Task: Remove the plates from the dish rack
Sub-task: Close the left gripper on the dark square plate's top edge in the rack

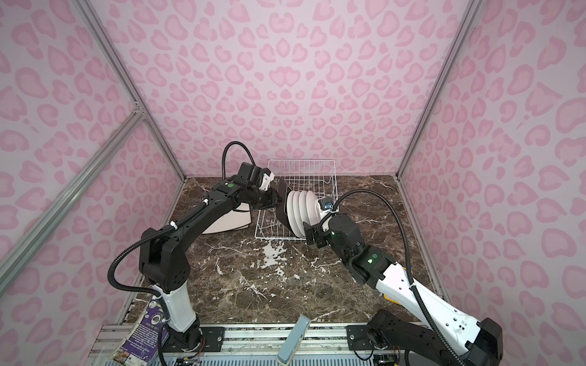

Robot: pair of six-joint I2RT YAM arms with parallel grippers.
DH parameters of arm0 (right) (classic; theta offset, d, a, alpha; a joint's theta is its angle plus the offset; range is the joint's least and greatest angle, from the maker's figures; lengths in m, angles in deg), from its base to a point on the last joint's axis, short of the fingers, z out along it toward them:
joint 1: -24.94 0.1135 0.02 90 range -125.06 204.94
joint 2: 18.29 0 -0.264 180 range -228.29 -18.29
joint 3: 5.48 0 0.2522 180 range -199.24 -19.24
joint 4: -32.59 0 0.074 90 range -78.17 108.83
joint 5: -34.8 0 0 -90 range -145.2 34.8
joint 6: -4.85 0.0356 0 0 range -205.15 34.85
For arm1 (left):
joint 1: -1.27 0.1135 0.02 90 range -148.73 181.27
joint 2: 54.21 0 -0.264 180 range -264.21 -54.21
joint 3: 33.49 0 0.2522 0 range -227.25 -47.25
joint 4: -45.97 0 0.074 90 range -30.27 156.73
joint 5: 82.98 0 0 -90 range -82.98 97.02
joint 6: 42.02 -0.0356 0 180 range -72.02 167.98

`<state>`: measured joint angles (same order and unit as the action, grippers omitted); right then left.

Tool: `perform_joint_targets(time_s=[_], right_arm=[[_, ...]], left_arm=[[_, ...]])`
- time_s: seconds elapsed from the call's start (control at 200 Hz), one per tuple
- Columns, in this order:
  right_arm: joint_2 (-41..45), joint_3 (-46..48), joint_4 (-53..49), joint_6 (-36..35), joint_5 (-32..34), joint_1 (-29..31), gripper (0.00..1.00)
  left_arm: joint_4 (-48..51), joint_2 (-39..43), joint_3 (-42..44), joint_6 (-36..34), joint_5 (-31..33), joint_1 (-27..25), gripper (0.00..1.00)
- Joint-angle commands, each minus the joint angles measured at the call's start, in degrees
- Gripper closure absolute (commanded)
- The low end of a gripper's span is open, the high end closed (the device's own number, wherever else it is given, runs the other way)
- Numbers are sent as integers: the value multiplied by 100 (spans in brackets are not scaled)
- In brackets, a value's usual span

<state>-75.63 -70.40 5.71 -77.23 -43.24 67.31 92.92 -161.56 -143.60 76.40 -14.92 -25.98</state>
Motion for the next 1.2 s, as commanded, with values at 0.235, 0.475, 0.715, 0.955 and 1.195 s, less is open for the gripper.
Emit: perform_joint_targets(time_s=[0.235, 0.475, 0.715, 0.955, 1.195], right_arm=[[-75, -69, 122, -72, 7, -1, 1], [-145, -98, 161, -135, -45, -36, 1], [-164, -113, 134, -133, -63, -45, 1], [-155, -73, 144, -116, -54, -45, 1], [-129, -77, 119, -109, -38, -53, 1]], left_arm=[[-82, -50, 169, 282, 177, -12, 76], [-85, -106, 224, 339, 194, -10, 76], [-53, -146, 258, 339, 163, -13, 76], [-102, -137, 335, 430, 107, -9, 83], [-259, -52, 485, 658, 49, -9, 96]])
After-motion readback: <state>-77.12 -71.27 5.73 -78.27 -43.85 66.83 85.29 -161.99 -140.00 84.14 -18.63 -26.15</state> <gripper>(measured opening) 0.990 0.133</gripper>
